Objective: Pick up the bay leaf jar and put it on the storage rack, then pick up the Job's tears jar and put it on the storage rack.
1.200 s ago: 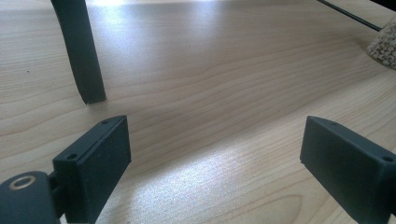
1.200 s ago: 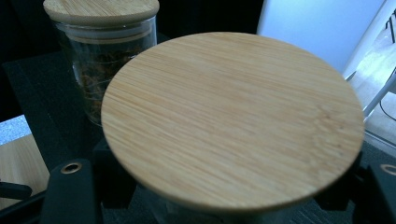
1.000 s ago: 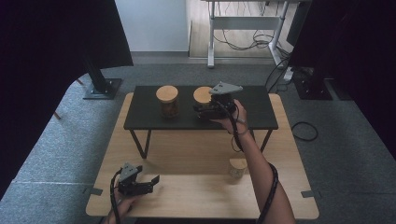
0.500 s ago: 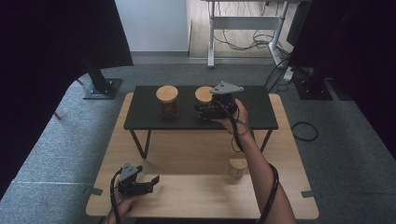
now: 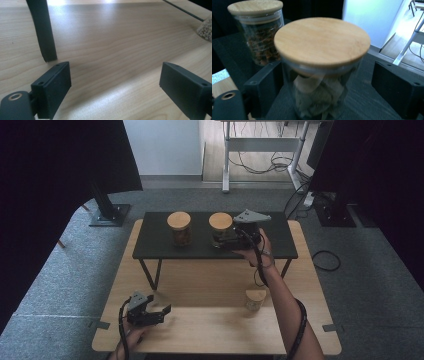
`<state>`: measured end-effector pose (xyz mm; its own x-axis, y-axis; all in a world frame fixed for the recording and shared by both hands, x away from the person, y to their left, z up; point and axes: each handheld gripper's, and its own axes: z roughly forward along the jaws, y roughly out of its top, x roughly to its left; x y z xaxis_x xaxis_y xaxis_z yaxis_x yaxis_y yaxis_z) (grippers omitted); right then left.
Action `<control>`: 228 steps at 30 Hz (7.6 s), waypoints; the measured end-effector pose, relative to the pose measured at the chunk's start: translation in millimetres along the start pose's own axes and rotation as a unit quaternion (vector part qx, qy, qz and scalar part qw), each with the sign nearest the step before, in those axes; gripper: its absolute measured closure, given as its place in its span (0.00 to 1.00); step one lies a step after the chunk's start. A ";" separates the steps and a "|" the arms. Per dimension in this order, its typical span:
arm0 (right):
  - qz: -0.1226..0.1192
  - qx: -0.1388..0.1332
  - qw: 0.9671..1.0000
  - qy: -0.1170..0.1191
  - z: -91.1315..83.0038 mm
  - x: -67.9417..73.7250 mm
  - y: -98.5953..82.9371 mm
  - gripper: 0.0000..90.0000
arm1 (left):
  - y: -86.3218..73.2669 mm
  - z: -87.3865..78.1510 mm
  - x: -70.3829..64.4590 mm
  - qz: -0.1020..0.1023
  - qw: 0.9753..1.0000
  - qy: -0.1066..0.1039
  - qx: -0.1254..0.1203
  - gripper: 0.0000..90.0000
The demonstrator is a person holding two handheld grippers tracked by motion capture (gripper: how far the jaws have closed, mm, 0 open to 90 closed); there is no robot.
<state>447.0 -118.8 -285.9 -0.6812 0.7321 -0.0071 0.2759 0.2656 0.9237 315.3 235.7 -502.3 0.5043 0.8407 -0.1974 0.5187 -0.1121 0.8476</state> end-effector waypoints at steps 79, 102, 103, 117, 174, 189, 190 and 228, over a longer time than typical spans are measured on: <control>0.016 -0.059 0.998 0.025 -130.6 59.6 -207.6 0.10 | 0.6 2.3 -4.6 0.016 1.000 0.005 0.016 0.10; 0.040 -0.040 0.998 0.005 -139.1 49.4 -232.5 0.10 | 0.7 2.7 -5.5 0.020 1.000 0.006 0.016 0.10; 0.041 -0.039 0.998 0.003 -139.8 48.3 -233.3 0.10 | 0.7 2.7 -5.6 0.021 1.000 0.006 0.016 0.10; 0.062 -0.029 0.998 0.007 -144.6 30.6 -246.6 0.10 | 0.6 2.8 -5.7 0.019 1.000 0.008 0.017 0.10; 0.069 0.016 0.997 0.000 -112.1 -1.8 -254.8 0.08 | -2.7 -3.2 -4.7 0.013 1.000 0.003 0.008 0.11; 0.069 0.021 0.997 -0.001 -95.6 -3.8 -253.2 0.08 | -2.8 -3.4 -5.1 0.013 1.000 0.006 0.007 0.12; 0.070 0.022 0.997 -0.001 -94.2 -4.1 -253.3 0.08 | -2.8 -3.5 -5.0 0.012 1.000 0.007 0.007 0.12; 0.043 0.068 0.996 -0.047 -49.9 2.7 -245.8 0.27 | -3.3 -4.3 -5.6 0.014 1.000 0.011 0.005 0.11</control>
<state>343.5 -213.3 -493.9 -0.5856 0.8101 0.0286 0.4252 0.2770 0.8617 307.7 233.7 -501.8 0.5035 0.8486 -0.1623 0.5113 -0.1412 0.8477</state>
